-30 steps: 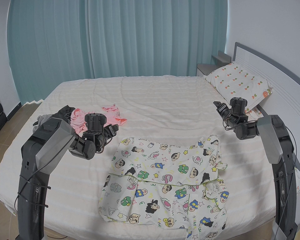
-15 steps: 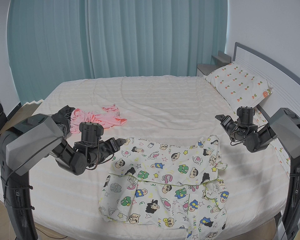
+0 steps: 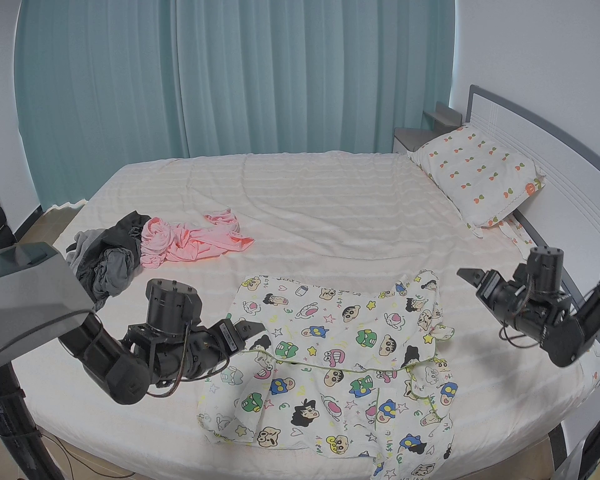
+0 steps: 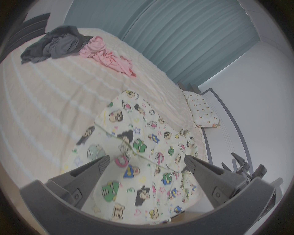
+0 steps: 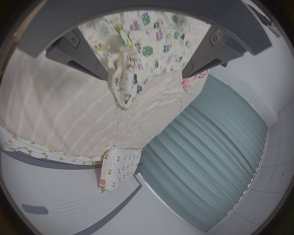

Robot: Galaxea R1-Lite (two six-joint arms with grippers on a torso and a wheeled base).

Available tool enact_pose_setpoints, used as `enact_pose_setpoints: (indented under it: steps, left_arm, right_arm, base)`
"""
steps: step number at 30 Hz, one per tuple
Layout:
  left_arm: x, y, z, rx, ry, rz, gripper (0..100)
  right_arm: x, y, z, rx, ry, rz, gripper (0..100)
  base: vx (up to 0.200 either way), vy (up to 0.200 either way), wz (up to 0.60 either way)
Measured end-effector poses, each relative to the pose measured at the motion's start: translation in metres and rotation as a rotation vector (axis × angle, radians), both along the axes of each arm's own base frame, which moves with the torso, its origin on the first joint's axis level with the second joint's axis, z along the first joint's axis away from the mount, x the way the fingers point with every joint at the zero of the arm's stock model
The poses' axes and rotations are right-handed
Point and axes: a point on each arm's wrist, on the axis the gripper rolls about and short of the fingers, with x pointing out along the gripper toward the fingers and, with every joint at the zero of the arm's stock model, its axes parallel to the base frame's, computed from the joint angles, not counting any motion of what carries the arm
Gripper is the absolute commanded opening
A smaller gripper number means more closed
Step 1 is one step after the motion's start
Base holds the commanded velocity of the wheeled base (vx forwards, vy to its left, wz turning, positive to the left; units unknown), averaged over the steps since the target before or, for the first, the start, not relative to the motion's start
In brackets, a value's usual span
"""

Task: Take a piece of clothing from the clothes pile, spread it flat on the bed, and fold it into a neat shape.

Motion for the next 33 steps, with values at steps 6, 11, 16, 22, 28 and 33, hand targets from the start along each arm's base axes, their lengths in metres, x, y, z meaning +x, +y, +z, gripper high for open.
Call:
enact_pose_setpoints:
  steps: [6, 11, 16, 22, 28, 33]
  left_arm:
    - [-0.035, 0.003, -0.002, -0.032, 0.068, -0.026, 100]
    - [-0.05, 0.005, -0.001, -0.044, 0.086, -0.04, 100]
    - [-0.055, 0.005, 0.001, -0.051, 0.081, -0.047, 100]
    - [-0.06, 0.007, 0.002, -0.052, 0.082, -0.051, 100]
    - [-0.065, 0.008, 0.002, -0.051, 0.083, -0.057, 100]
    - [-0.07, 0.007, 0.002, -0.049, 0.085, -0.07, 100]
  right_arm:
    - [-0.066, 0.012, -0.015, 0.027, 0.074, 0.073, 100]
    - [-0.084, 0.022, -0.021, 0.058, 0.055, 0.079, 100]
    - [-0.076, 0.031, -0.028, 0.092, -0.021, 0.013, 100]
    - [-0.07, 0.04, -0.055, 0.059, 0.048, -0.052, 100]
    - [-0.074, 0.052, -0.057, 0.093, 0.049, -0.008, 100]
    - [-0.078, 0.058, -0.053, 0.116, 0.039, 0.023, 100]
  base:
    - [0.0, 0.0, 0.0]
    - [0.0, 0.0, 0.0]
    - [0.0, 0.0, 0.0]
    - [0.0, 0.0, 0.0]
    - [0.0, 0.0, 0.0]
    - [0.0, 0.0, 0.0]
